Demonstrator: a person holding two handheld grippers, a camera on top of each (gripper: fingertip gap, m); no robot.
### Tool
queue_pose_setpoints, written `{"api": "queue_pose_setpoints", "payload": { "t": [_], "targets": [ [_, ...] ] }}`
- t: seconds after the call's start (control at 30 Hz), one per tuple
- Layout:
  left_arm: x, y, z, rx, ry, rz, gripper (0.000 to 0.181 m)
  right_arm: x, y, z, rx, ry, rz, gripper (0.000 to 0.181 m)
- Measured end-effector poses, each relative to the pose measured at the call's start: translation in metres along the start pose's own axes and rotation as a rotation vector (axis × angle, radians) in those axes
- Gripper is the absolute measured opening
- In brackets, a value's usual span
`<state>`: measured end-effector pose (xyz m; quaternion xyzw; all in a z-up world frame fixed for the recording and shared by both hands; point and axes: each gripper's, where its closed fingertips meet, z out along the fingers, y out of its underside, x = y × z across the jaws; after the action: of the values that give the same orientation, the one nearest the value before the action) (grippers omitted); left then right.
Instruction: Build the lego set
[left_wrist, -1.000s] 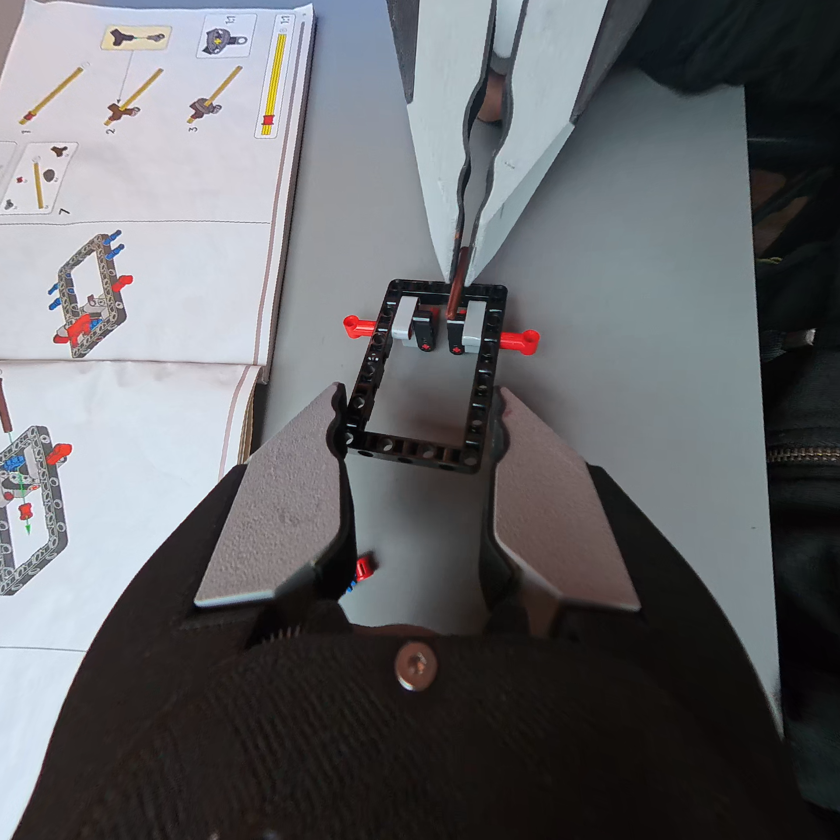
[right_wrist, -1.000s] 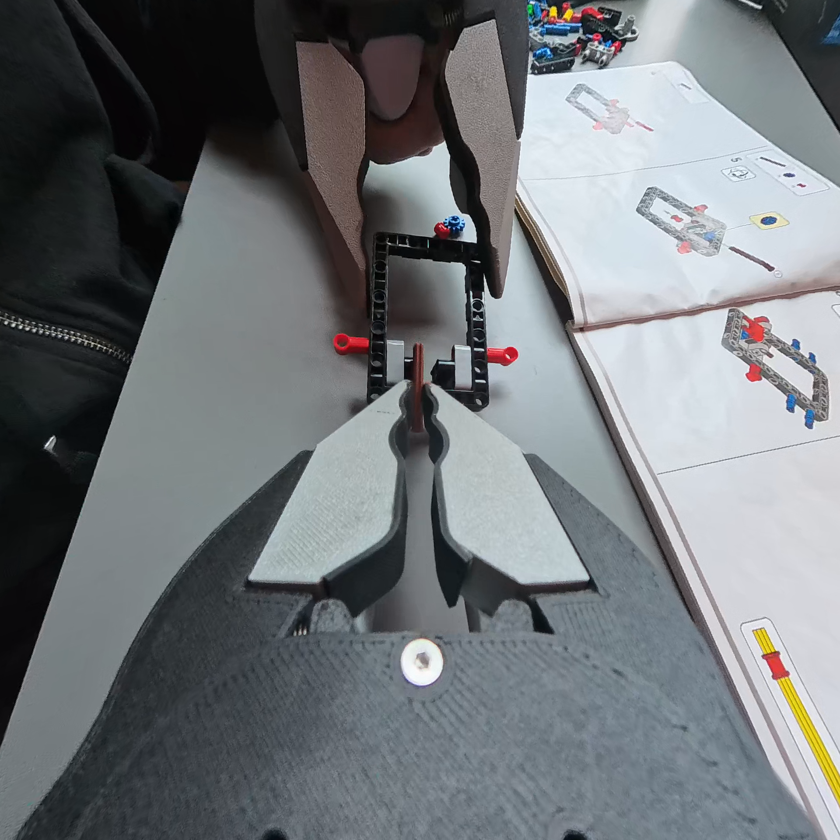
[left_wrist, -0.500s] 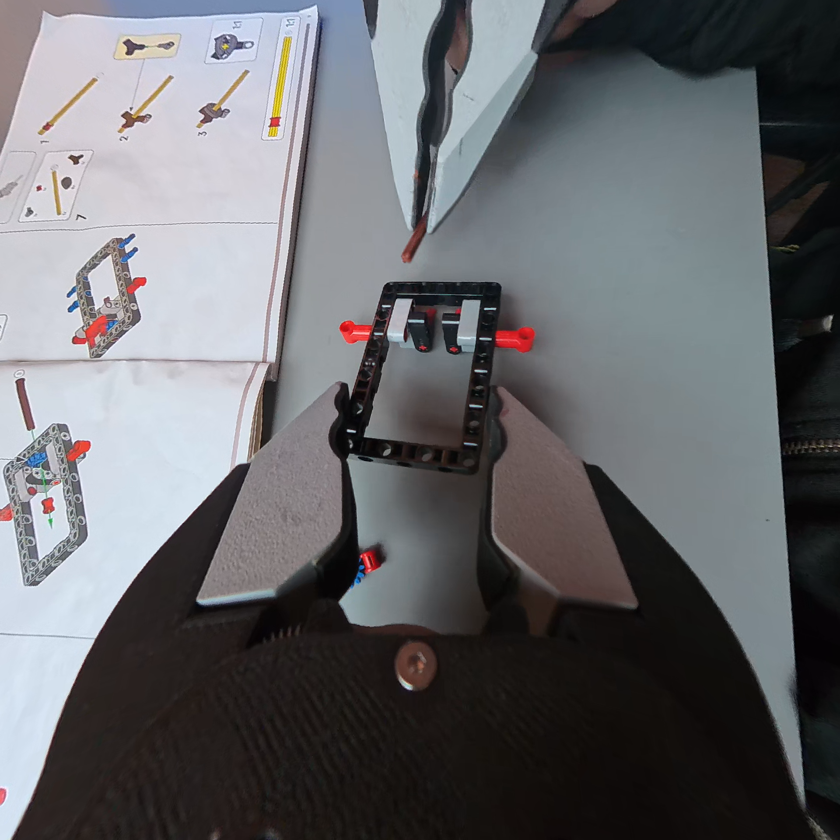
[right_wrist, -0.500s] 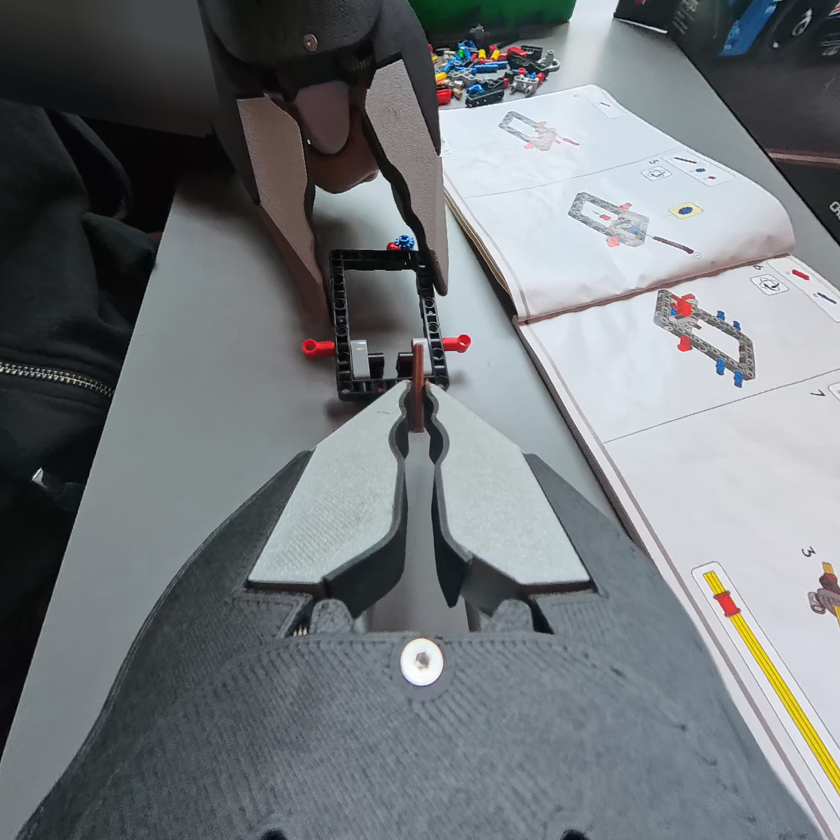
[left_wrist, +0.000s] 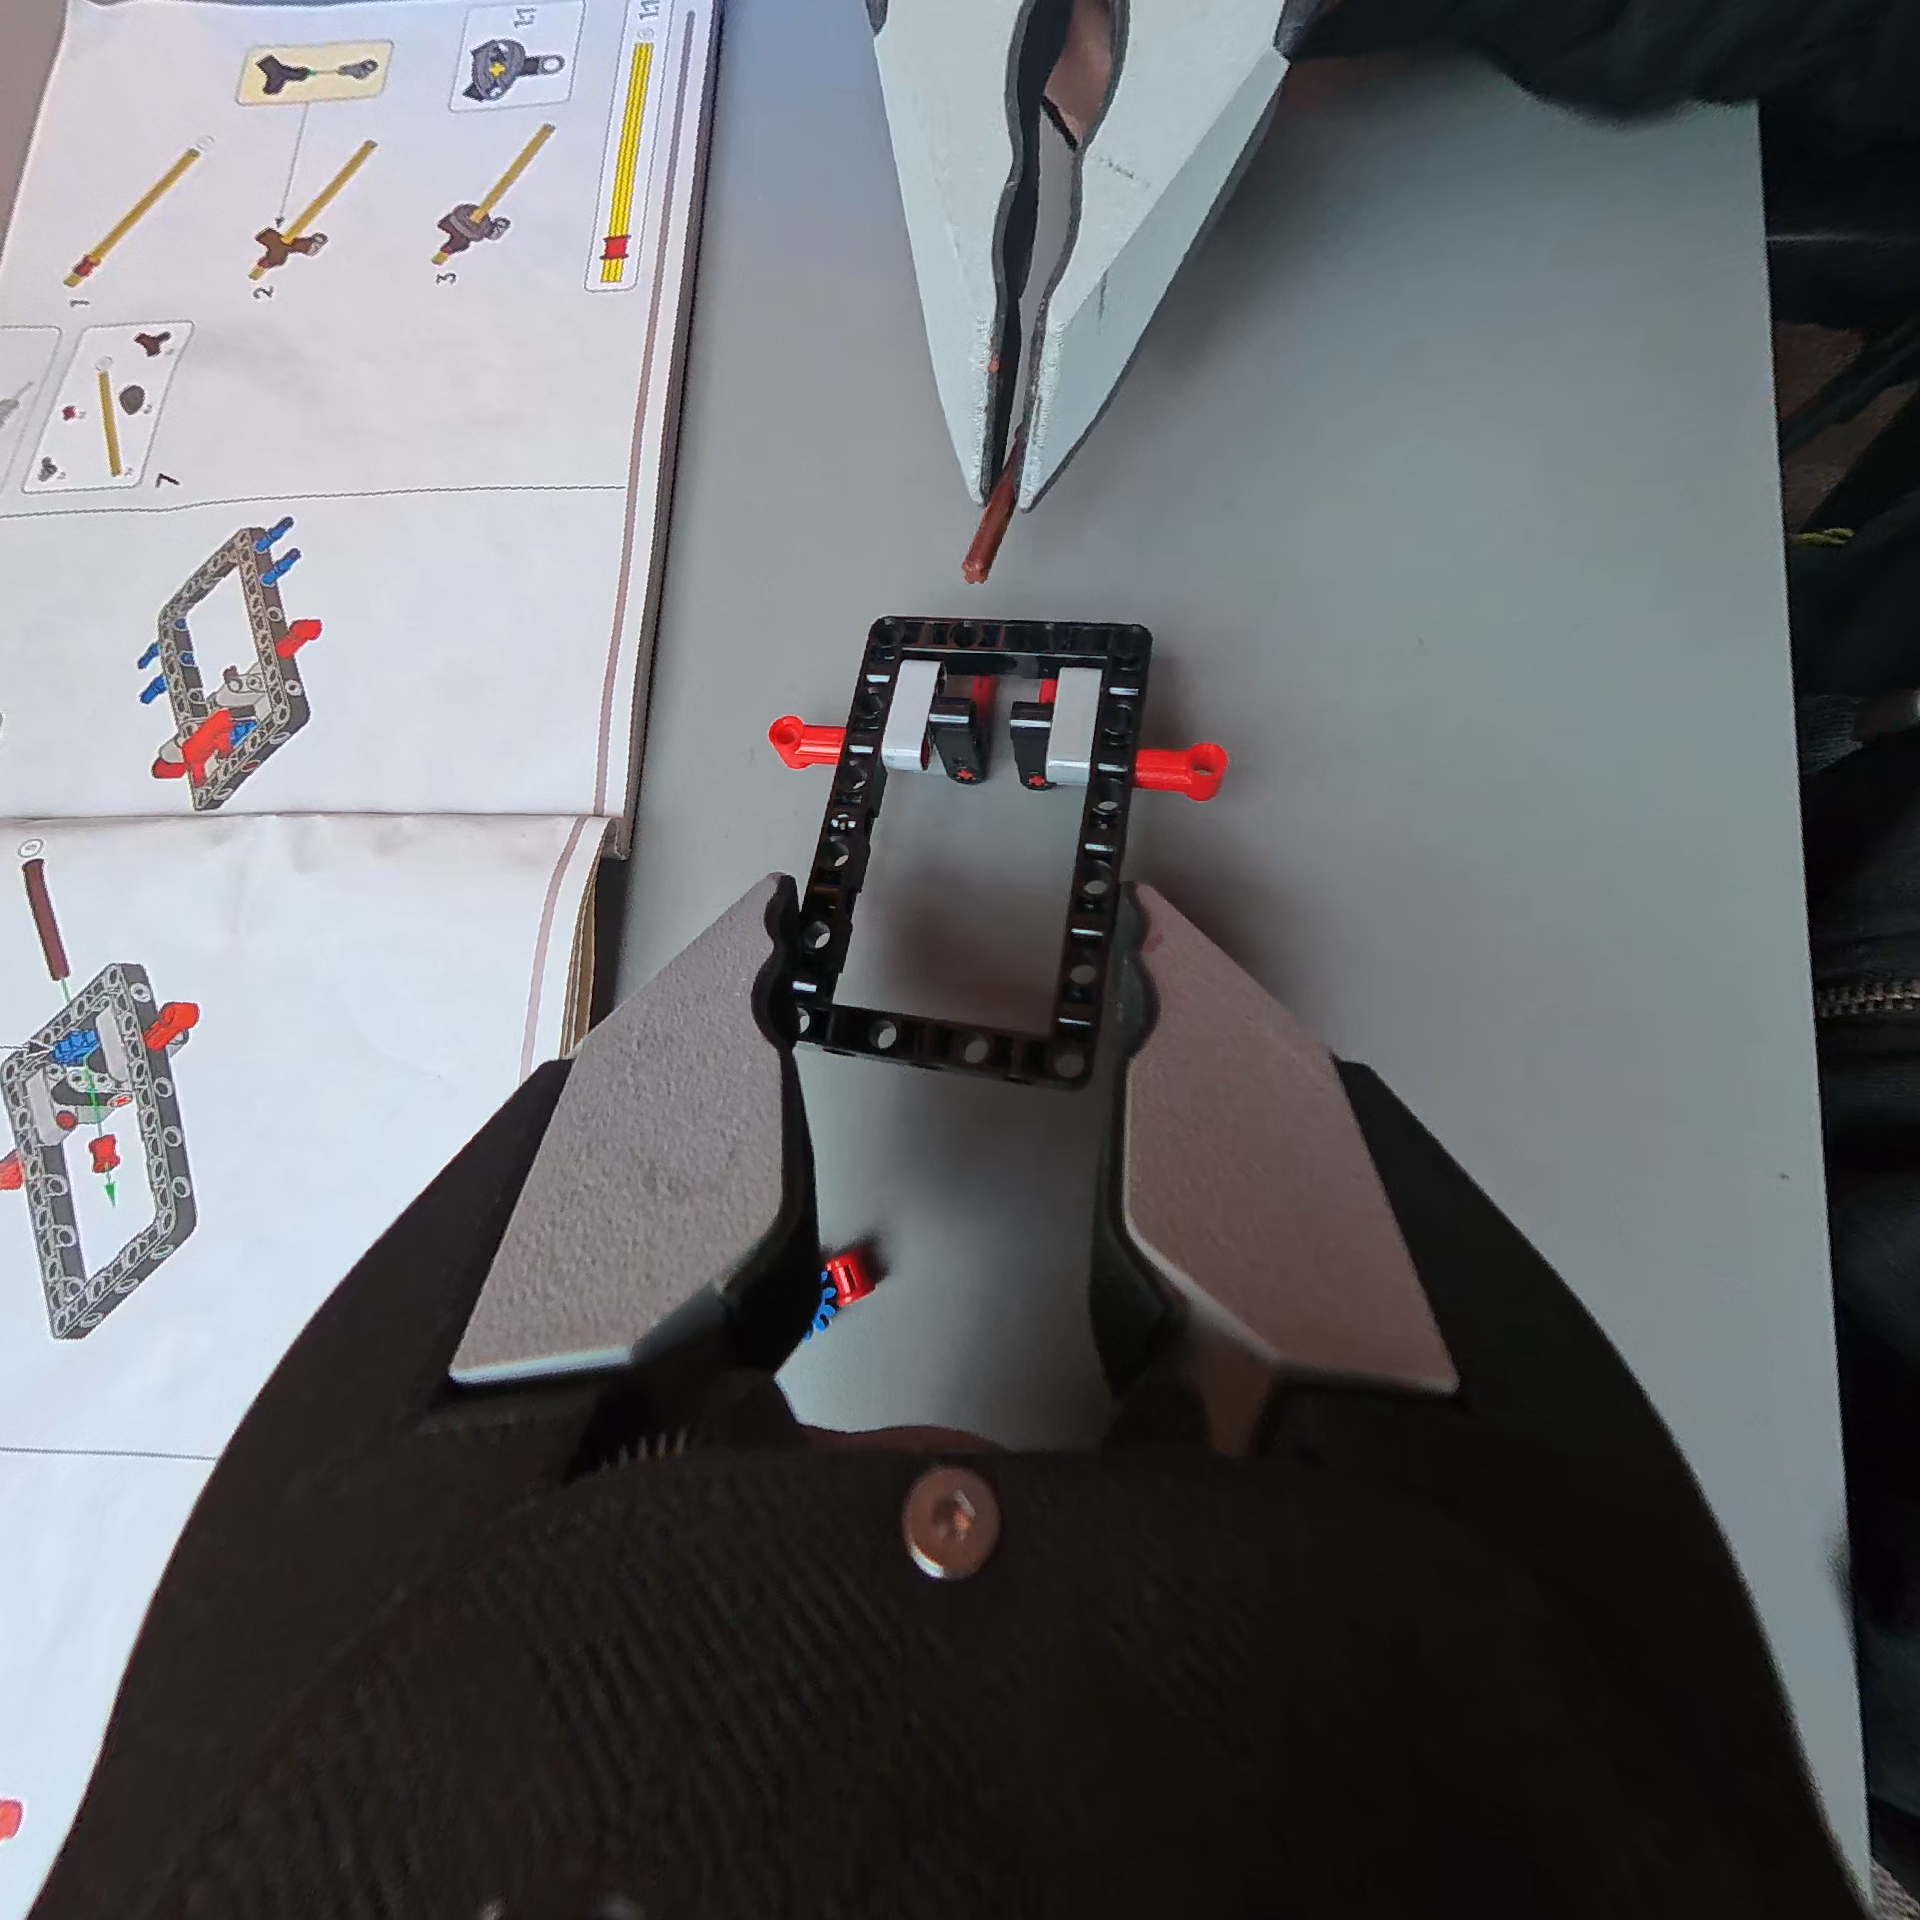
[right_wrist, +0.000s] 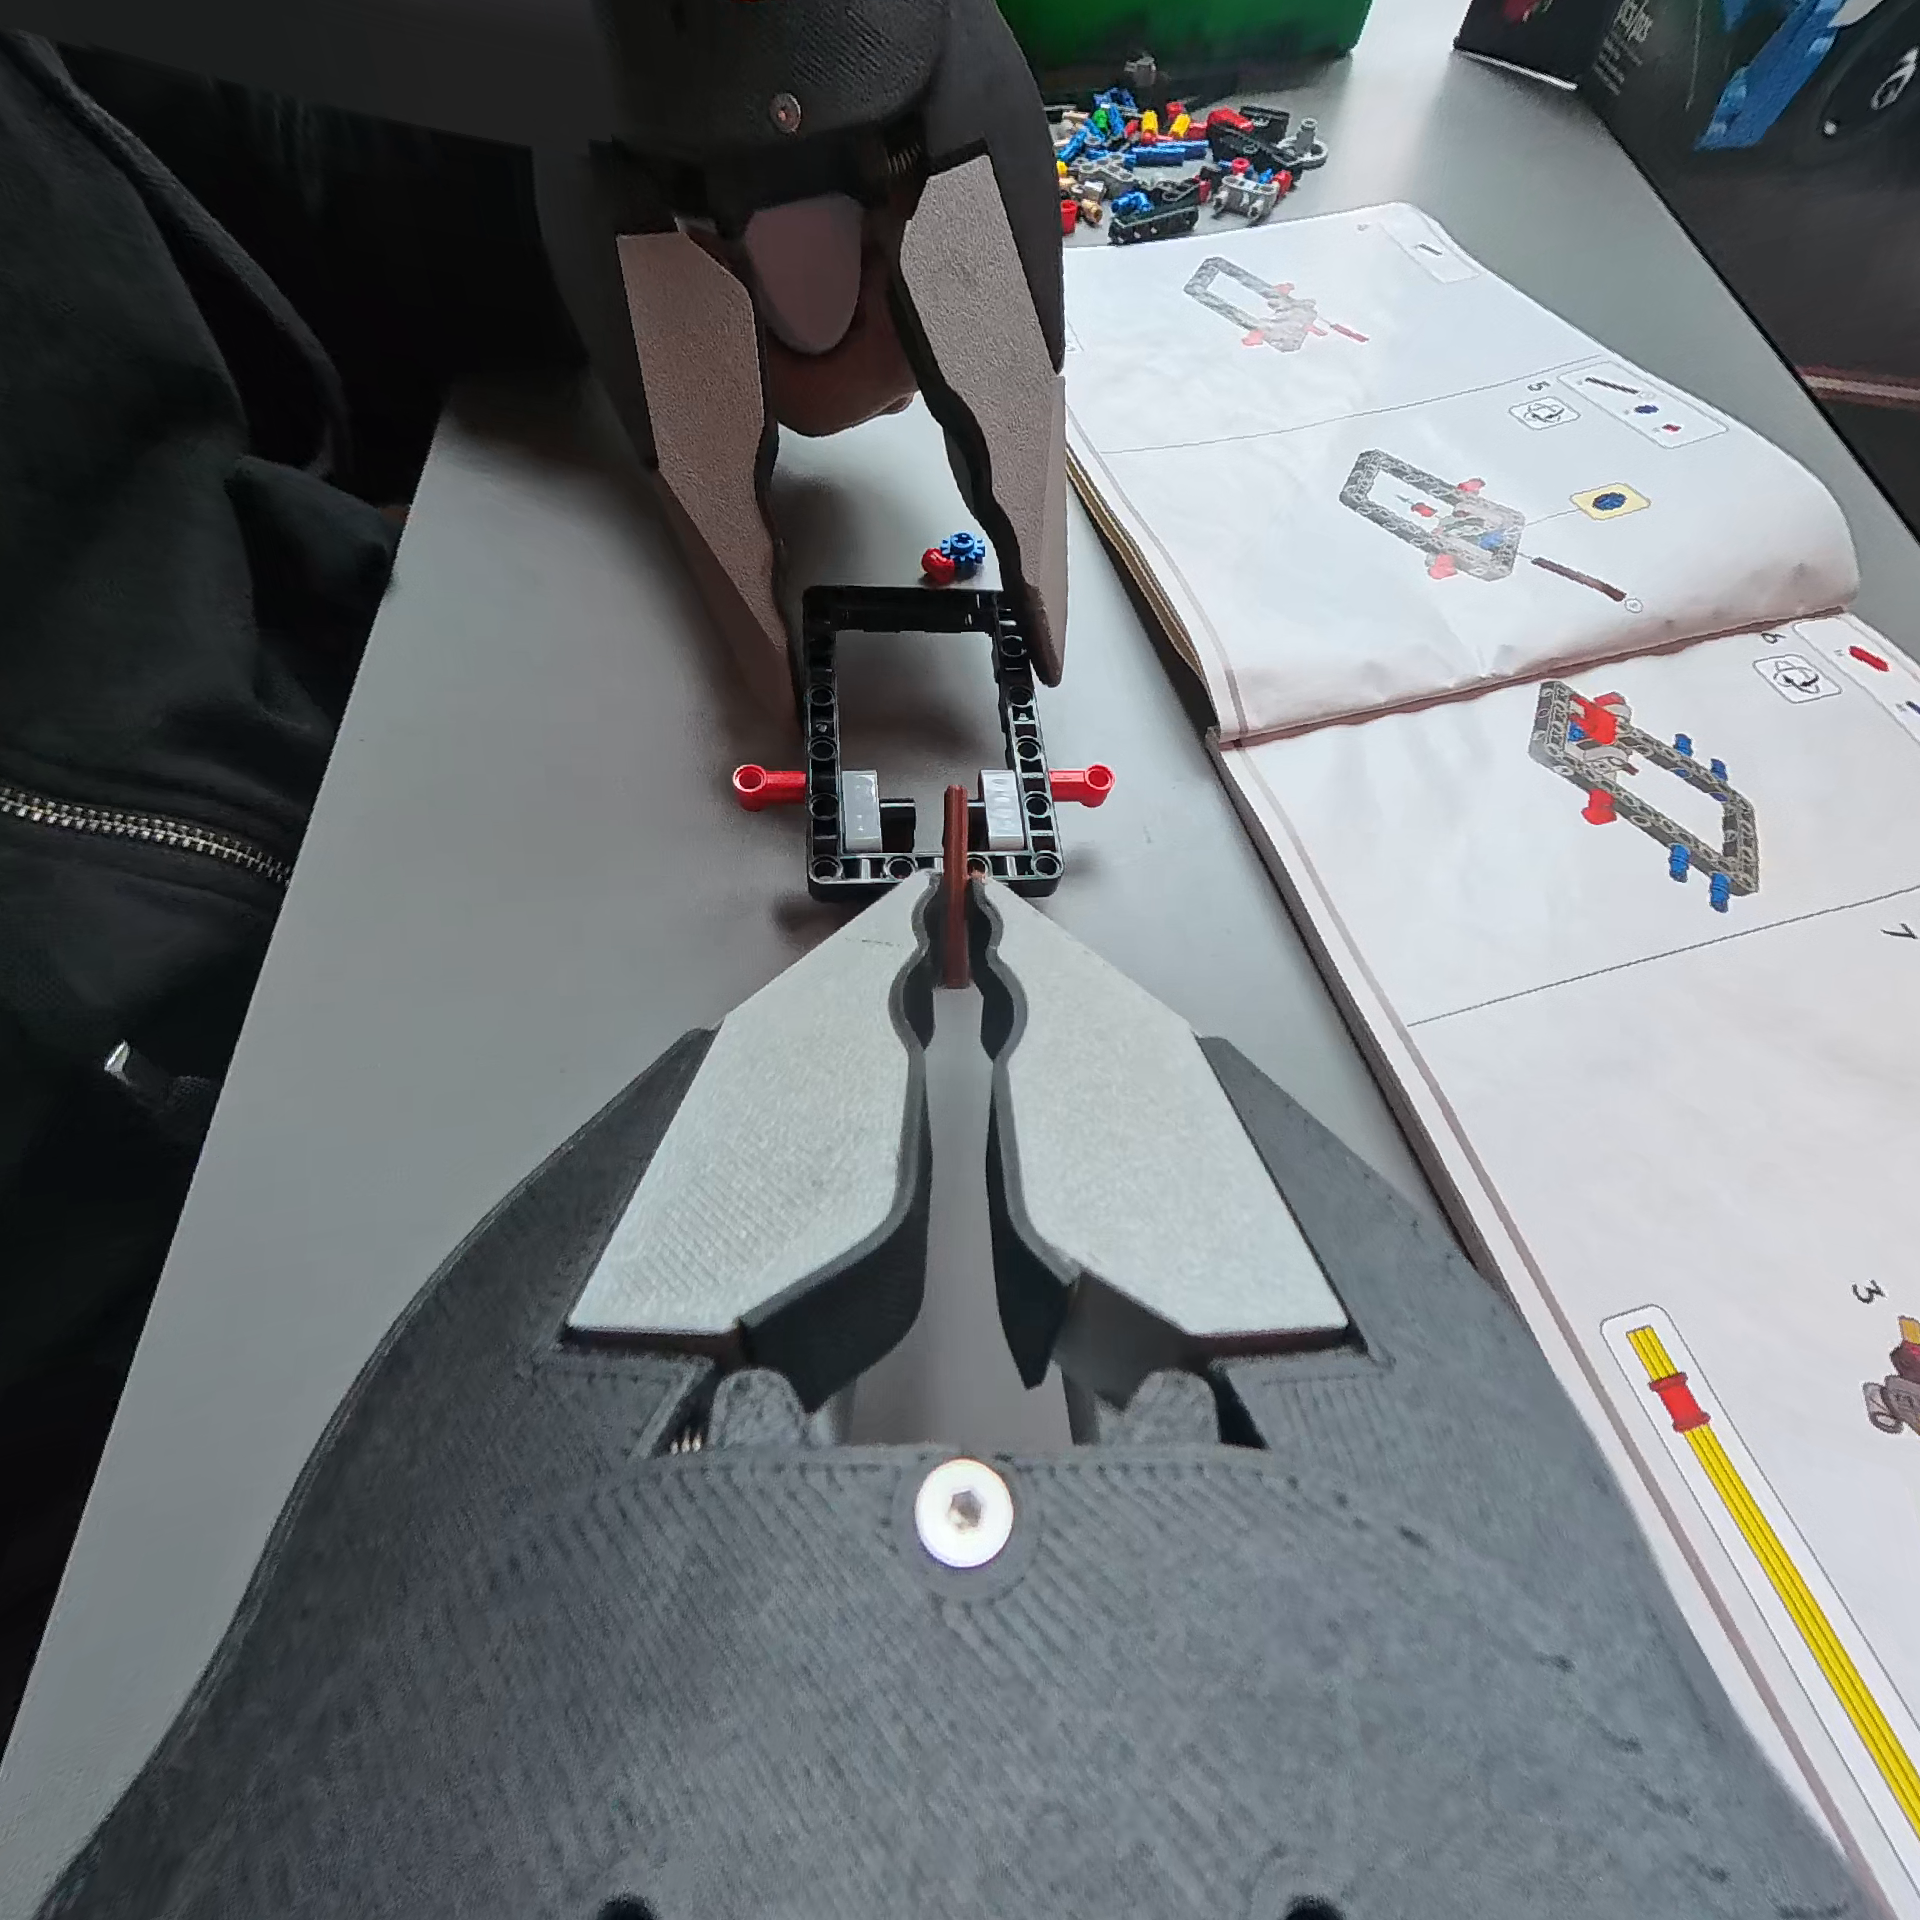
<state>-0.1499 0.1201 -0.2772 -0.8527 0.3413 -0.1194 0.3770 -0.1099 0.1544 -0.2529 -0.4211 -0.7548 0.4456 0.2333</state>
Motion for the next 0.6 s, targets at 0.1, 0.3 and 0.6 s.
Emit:
{"api": "queue_pose_setpoints", "payload": {
  "t": [0.1, 0.3, 0.6],
  "targets": [
    [0.0006, 0.0005, -0.0002, -0.002, -0.001, 0.006, 0.059, 0.0005, -0.0007, -0.0013, 0.006, 0.001, -0.003, 0.0],
    [0.0004, 0.0001, -0.0013, 0.0, -0.009, 0.014, 0.059, 0.0013, 0.0, -0.0009, 0.008, -0.004, 0.007, 0.0],
    [0.0007, 0.0036, 0.0014, -0.015, -0.01, 0.02, 0.059, 0.0009, 0.0008, -0.0025, 0.006, -0.004, 0.001, 0.0]
  ]
}}
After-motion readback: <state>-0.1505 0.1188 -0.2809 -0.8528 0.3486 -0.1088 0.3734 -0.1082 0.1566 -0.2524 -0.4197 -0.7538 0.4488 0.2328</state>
